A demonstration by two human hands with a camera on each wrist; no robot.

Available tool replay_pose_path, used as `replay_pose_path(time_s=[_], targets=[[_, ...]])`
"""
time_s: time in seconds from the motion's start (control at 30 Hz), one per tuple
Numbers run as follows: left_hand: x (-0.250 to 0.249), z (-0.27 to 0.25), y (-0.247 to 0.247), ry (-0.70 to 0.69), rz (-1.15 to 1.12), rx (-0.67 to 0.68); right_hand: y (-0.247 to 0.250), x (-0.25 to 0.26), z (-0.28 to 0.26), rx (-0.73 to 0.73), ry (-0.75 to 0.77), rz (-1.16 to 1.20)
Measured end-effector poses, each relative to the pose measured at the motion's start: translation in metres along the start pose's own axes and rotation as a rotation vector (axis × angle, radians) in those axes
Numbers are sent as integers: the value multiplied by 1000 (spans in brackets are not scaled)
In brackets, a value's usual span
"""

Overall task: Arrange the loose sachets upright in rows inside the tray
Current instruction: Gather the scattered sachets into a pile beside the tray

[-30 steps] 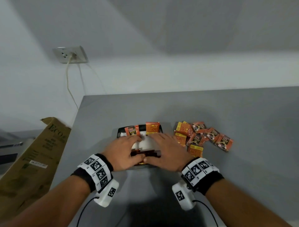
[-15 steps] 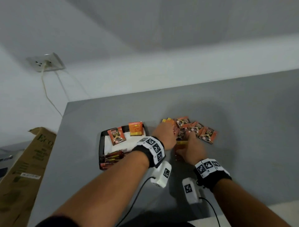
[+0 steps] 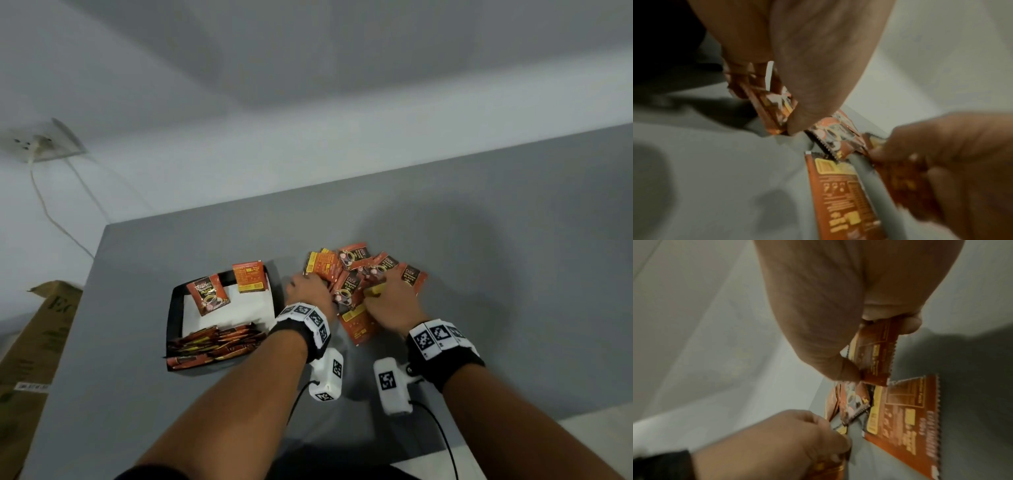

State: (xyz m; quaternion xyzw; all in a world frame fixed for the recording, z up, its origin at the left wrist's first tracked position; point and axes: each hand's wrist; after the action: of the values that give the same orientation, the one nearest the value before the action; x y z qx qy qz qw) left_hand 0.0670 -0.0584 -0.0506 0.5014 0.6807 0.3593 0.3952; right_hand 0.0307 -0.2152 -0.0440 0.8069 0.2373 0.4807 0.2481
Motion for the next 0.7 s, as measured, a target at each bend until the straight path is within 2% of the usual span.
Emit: replay_pose_path(time_s=[0.07, 0.17, 0.3, 0.4, 0.5, 0.57, 0.7], targets=[[3, -3, 0, 41, -93, 32, -10, -3, 1, 72, -2, -77], [3, -6, 1, 51, -171, 65, -23, -8, 4, 63, 12, -200], [-11, -4, 18, -27, -60, -48, -15, -7, 1, 114, 154, -318], [-22, 7, 31, -126, 55, -68, -13, -10, -8, 95, 261, -282], [-23, 22, 32, -226, 110, -140, -16, -20, -4, 102, 184, -297], [-19, 33, 27, -266, 160, -112, -14, -22, 1, 117, 137, -296], [-10, 49, 26, -297, 149, -12, -12, -14, 13, 3, 114, -27]])
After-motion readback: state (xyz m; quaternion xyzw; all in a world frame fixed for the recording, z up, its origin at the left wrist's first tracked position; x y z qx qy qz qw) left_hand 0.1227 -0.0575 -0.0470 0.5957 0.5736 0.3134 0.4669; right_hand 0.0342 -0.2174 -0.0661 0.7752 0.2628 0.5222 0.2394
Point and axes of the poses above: each hand's wrist, its own z-axis towards the middle knuckle, its own y-axis out of the back of the hand, x = y × z, and after that the axes turned 1 degree about x, right-handed
